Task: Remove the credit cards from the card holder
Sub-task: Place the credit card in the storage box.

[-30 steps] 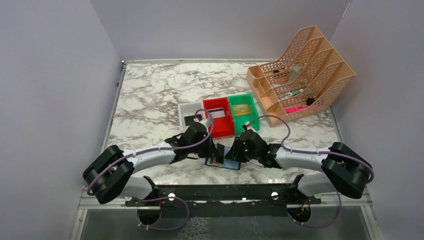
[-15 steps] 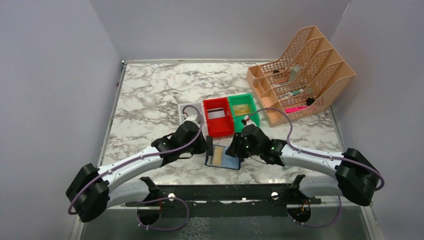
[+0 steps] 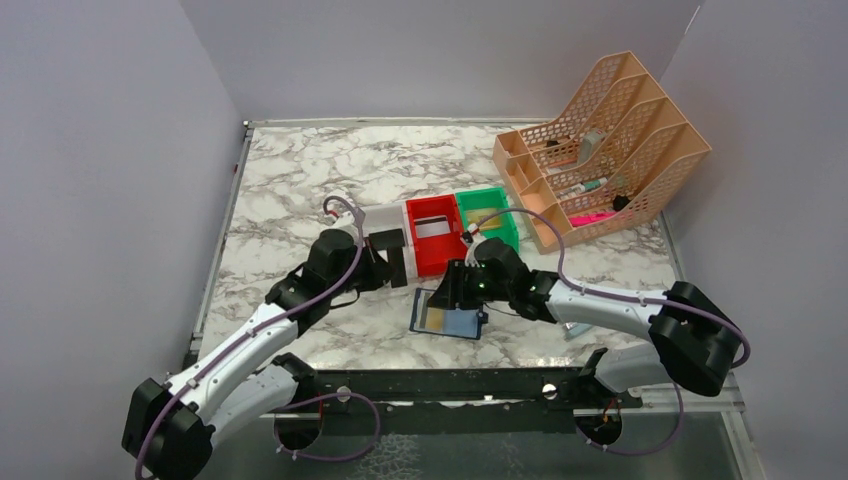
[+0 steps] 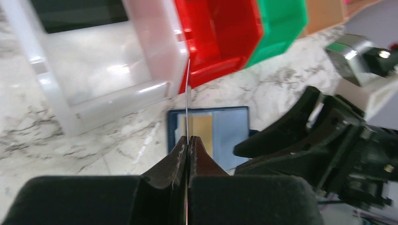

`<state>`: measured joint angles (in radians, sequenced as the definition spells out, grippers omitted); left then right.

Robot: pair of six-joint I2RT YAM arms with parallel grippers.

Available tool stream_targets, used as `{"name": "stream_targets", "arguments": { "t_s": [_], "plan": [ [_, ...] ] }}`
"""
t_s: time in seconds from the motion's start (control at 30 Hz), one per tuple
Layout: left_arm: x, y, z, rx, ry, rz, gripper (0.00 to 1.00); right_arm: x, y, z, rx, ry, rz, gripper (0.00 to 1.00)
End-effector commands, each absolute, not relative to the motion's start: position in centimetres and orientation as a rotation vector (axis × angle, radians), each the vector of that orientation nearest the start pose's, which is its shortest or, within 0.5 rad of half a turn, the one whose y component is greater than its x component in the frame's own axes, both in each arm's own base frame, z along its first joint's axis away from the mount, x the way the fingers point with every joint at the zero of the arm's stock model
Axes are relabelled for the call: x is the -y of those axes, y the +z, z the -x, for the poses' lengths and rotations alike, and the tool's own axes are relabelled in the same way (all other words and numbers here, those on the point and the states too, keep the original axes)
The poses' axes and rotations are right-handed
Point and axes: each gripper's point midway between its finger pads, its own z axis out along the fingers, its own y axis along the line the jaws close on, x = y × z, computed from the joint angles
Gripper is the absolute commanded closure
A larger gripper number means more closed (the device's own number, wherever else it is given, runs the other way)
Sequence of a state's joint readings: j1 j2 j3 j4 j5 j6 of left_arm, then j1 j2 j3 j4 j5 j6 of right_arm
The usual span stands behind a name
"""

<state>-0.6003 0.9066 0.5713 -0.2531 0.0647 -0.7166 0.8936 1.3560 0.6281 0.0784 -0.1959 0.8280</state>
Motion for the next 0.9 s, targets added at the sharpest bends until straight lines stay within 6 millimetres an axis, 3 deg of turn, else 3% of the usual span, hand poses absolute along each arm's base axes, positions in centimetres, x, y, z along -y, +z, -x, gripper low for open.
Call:
{"name": "stream_targets", "arguments": {
  "t_s": [0.0,0.27,0.5,0.57,0.73,0.87],
  "plan": [
    [22.5,16.5,-20.7,-2.147,-1.097,-0.068,1.0,-34.2,12.3,-18.0,-2.326,1.302,0.279,0.5],
    [24.4,18.5,-19.0,-2.043,-1.336,-0.167,1.0,-34.9,16.6,-17.7,-2.128,1.6,0.357,0.4],
    [25.3,19.9,-17.7,-1.954,-1.497,-0.198,1.0,-33.5,16.8,-18.7,-2.097,1.636,0.329,0.41],
    [25.4,20.2,-17.4,-1.938,-1.522,-0.21,1.0,-33.0,17.3,-18.9,-2.055,1.666,0.341,0.43],
    [25.5,20.6,-17.0,-1.916,-1.547,-0.223,1.0,-32.7,18.3,-18.0,-1.991,1.765,0.422,0.6],
    [25.5,20.6,-17.0,-1.913,-1.551,-0.226,1.0,-32.6,19.3,-16.9,-1.915,1.833,0.484,0.65]
  ]
}}
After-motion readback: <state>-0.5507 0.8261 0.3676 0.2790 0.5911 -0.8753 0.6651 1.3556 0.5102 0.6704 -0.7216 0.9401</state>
